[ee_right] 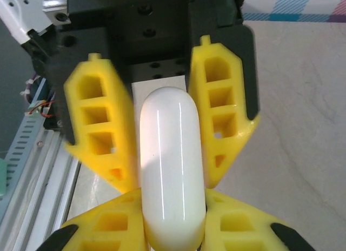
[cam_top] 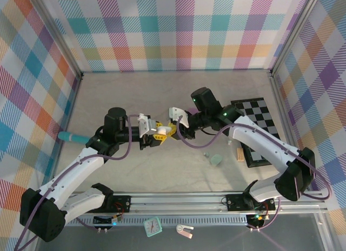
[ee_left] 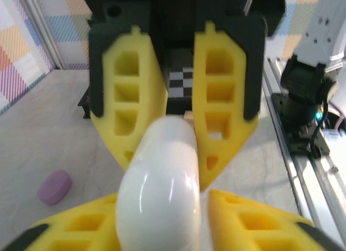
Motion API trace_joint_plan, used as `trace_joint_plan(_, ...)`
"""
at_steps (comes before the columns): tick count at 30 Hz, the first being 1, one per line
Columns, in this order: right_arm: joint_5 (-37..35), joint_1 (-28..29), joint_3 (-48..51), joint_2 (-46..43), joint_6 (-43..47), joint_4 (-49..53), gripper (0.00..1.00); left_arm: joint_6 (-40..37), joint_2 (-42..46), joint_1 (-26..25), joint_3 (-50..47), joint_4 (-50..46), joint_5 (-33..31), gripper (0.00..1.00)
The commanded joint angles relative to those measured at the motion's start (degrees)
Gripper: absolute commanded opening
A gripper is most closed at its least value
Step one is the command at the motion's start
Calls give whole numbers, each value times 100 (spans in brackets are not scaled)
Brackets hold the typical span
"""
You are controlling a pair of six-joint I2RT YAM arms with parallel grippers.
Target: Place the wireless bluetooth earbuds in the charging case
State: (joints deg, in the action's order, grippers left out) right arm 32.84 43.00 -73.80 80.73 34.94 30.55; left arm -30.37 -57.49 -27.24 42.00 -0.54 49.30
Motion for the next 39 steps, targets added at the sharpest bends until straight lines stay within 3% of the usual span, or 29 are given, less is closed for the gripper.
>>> trace_joint_plan(1,-177,-86,223,-158,-527,-589,18,294,137,-39,-179,638,-122,52)
trace_joint_plan(5,-199,-449,547,-198,-1226,-1097,17,612,230,-162,-490,1327,-665,73)
trace_joint_plan(10,-344,-999,1085,-189,-2201,-1885,17,779,173,-355,-772,1780,-1335,89)
trace_joint_plan(12,-528,-1253,1333,-167,-2698,-2299,17,837,115,-432,-898,1996,-1566,100)
trace_joint_plan(20,-1185,-2253,1702,306,-4834,-2895,15,961,-399,-723,-1087,2504,-1920,100)
trace_joint_plan(24,-1467,-2665,1536,782,-5472,-2757,16,1015,-732,-839,-1088,2722,-2100,100)
trace_joint_plan(30,-1589,-3013,781,1990,-5912,-2150,16,1106,-1042,-931,-1088,2949,-2189,100)
trace_joint_plan(39,-1491,-3220,-79,3439,-6263,-2176,20,1146,-1173,-976,-1106,3026,-2147,100)
